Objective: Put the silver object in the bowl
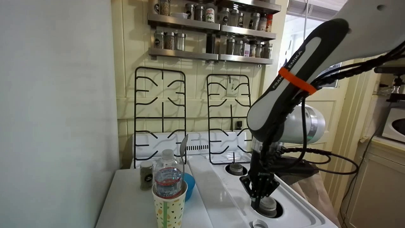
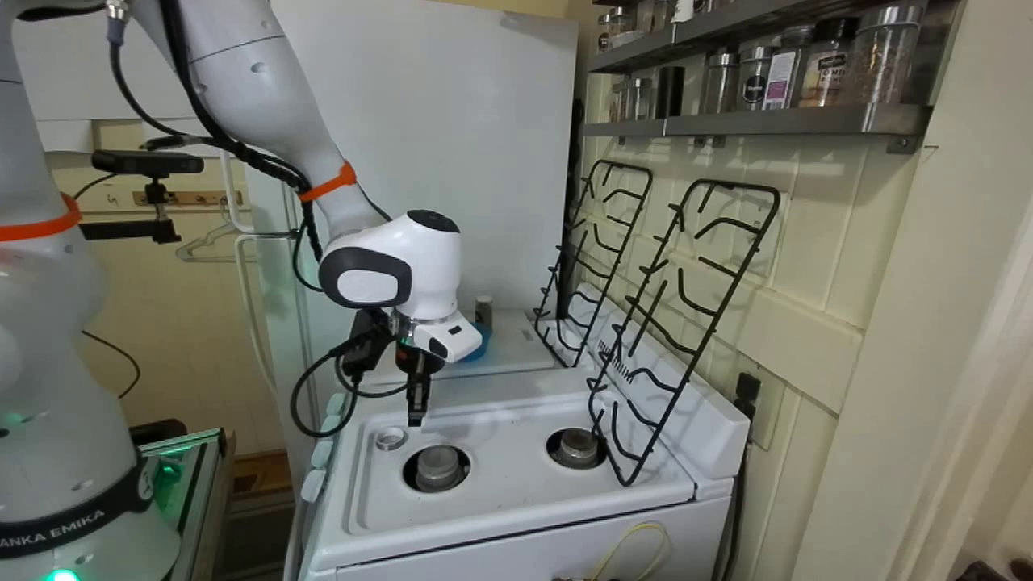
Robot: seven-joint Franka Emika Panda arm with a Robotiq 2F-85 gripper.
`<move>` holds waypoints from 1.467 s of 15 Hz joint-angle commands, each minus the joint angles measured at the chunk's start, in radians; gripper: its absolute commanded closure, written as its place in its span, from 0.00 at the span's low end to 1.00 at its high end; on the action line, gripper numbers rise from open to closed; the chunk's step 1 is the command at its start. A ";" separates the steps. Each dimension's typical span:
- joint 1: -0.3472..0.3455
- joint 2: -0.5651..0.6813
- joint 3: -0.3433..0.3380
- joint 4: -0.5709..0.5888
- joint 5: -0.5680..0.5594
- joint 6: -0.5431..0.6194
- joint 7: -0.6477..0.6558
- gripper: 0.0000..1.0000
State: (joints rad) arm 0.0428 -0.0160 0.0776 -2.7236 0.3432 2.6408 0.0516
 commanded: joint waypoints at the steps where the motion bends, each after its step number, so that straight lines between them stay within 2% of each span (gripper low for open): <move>1: 0.004 -0.106 -0.018 -0.055 -0.004 -0.039 -0.014 0.67; 5: 0.023 -0.090 -0.036 -0.019 0.036 -0.153 -0.130 0.38; 8: 0.033 -0.045 -0.038 -0.018 0.076 -0.153 -0.196 0.14; 10: 0.029 -0.020 -0.038 -0.016 0.092 -0.152 -0.211 0.01; 12: 0.016 0.003 -0.039 -0.018 0.075 -0.147 -0.189 0.03; 13: 0.010 0.013 -0.042 -0.018 0.071 -0.145 -0.183 0.09; 17: -0.008 0.043 -0.053 -0.014 0.074 -0.141 -0.180 0.45; 19: -0.015 0.050 -0.055 -0.012 0.079 -0.134 -0.181 0.49; 20: -0.017 0.055 -0.054 -0.009 0.080 -0.130 -0.180 0.54; 22: -0.017 0.063 -0.050 0.000 0.093 -0.120 -0.188 0.52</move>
State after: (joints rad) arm 0.0273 0.0255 0.0207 -2.7382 0.3970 2.4995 -0.1204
